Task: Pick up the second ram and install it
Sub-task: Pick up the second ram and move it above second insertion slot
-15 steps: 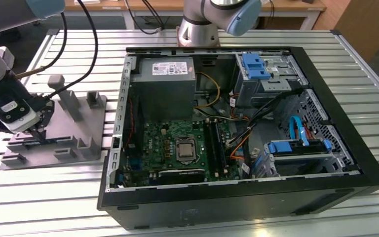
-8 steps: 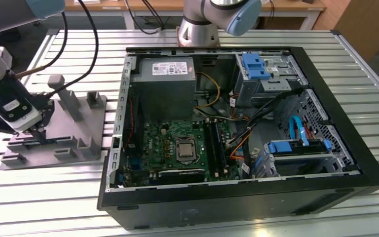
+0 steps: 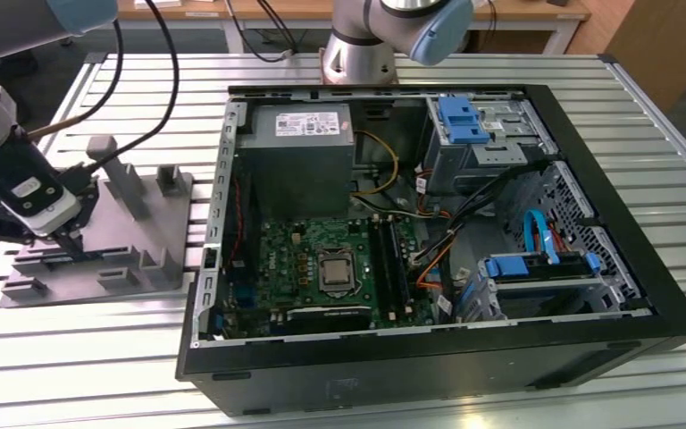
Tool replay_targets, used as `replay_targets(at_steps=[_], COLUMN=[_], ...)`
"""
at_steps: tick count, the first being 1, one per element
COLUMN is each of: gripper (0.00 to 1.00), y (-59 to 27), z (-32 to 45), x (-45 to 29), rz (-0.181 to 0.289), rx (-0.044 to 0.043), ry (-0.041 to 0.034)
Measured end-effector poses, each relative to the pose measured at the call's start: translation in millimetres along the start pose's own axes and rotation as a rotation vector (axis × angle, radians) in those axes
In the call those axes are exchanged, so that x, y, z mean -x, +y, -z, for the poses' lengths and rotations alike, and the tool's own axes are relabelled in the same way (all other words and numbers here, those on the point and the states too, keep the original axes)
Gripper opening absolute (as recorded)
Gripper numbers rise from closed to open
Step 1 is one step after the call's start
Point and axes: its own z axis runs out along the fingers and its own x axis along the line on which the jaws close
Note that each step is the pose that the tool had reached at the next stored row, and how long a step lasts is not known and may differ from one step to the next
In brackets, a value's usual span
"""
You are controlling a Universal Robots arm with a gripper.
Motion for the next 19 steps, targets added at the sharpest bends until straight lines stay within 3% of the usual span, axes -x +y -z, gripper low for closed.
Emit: replay_targets(at_steps=[19], gripper=[0.1], y=[0.0], z=[0.0], x=[0.0], rz=[0.131], rx=[0.002], ry=[0.0005])
